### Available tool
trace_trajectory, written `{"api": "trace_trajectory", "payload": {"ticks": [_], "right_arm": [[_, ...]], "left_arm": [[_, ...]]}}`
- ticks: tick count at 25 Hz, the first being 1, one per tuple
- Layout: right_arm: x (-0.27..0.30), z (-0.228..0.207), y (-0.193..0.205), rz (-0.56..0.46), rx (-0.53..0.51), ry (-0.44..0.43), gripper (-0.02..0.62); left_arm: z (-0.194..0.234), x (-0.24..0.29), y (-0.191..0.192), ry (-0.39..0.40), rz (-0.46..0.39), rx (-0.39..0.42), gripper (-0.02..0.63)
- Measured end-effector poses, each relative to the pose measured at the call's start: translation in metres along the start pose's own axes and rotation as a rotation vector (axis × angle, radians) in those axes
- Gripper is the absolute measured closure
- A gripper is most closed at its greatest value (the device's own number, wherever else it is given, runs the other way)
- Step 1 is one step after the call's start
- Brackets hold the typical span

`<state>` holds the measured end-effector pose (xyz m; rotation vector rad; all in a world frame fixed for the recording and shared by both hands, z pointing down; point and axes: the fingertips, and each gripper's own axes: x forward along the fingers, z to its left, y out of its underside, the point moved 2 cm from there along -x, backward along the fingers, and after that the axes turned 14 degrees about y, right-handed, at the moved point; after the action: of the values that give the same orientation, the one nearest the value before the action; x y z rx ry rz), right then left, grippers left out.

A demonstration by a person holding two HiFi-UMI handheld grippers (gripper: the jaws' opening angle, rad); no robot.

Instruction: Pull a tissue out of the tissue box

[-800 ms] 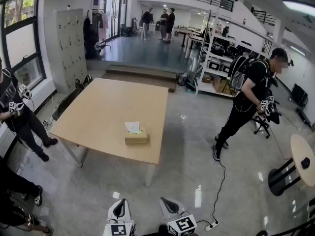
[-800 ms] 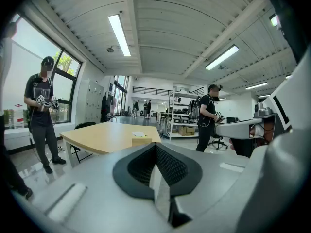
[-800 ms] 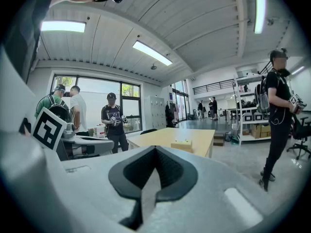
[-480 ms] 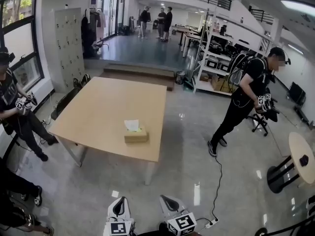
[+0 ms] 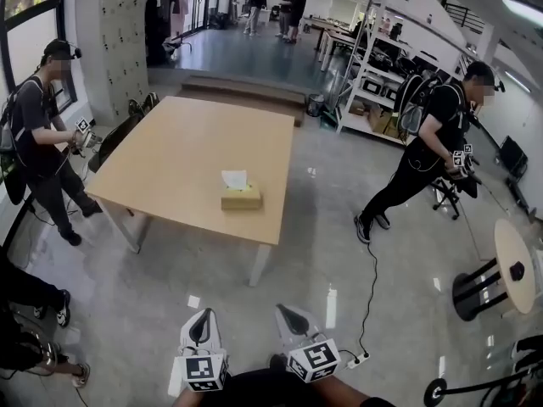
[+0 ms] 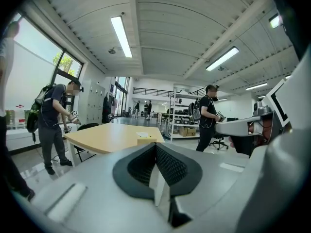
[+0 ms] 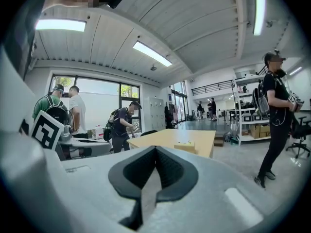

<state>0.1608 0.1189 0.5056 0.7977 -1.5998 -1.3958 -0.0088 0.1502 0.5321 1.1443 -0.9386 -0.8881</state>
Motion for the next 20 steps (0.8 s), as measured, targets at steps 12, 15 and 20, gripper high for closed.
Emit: {"api": "trace_trajectory", "payload": {"ticks": [12, 15, 20], "right_arm": [[0.003, 0.059, 0.005, 0.02, -0.021, -0.023, 0.603], [0.007, 0.066, 0.007, 0.026, -0.038, -0.031, 0.603], [0.027, 0.057, 0.007, 0.029, -0.037, -0.024, 0.603]], "left_arm": [[0.04, -0.047, 0.01, -0.019, -0.024, -0.057, 0.555], [0.05, -0.052, 0.017, -0.038, -0.023, -0.076, 0.555], [0.069, -0.048, 0.028, -0.071, -0.013, -0.091, 0.571]]}}
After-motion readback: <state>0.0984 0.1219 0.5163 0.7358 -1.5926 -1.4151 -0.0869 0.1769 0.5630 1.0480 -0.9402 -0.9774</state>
